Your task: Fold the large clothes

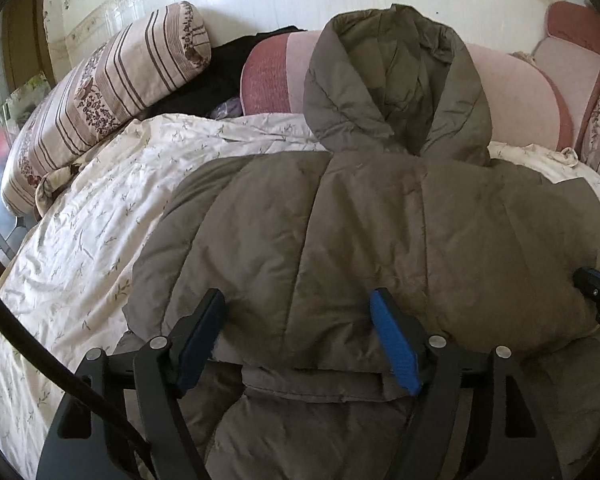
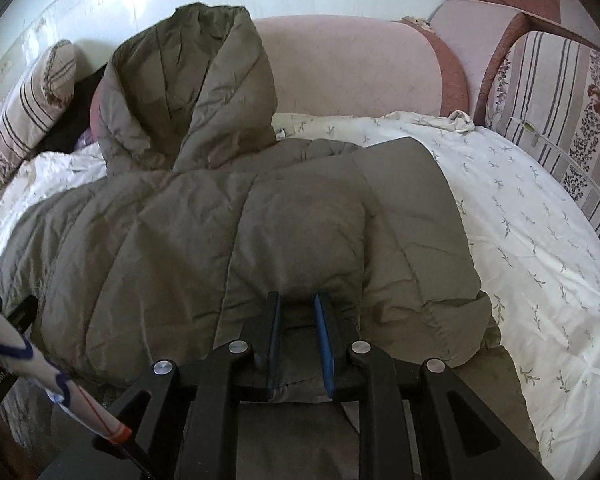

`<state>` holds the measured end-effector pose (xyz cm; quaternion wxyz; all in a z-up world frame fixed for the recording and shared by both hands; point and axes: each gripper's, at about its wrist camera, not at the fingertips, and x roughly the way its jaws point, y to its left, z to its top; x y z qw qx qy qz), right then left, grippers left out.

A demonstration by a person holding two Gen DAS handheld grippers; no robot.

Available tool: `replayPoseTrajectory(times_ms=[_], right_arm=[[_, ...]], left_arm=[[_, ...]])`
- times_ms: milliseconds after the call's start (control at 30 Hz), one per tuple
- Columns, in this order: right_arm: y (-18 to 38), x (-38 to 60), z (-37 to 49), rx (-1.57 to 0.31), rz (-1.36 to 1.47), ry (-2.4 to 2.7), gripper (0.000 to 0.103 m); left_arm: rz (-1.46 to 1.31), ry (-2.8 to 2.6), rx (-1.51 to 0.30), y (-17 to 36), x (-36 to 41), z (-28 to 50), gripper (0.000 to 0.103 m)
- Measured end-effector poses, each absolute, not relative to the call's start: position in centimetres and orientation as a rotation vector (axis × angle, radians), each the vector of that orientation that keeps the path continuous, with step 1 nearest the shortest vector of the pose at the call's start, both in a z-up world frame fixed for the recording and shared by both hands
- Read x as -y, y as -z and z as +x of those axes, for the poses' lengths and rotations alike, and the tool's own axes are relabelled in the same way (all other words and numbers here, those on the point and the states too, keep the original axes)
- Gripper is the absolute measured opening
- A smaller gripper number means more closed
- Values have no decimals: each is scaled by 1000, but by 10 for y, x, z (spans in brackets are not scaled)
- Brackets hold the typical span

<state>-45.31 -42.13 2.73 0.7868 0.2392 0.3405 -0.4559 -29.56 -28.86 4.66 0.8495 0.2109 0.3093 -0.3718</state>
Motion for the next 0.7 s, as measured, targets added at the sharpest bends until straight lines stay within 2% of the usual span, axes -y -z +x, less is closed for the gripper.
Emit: replayPoseTrajectory(times_ms=[533, 700], right_arm=[[-34, 407, -449, -755, 424, 1024, 20], [-47, 391, -446, -720, 365, 1009, 32]], left_arm=[[452, 776, -656, -44, 288, -294, 78], [453, 773, -650, -45, 288, -294, 78]])
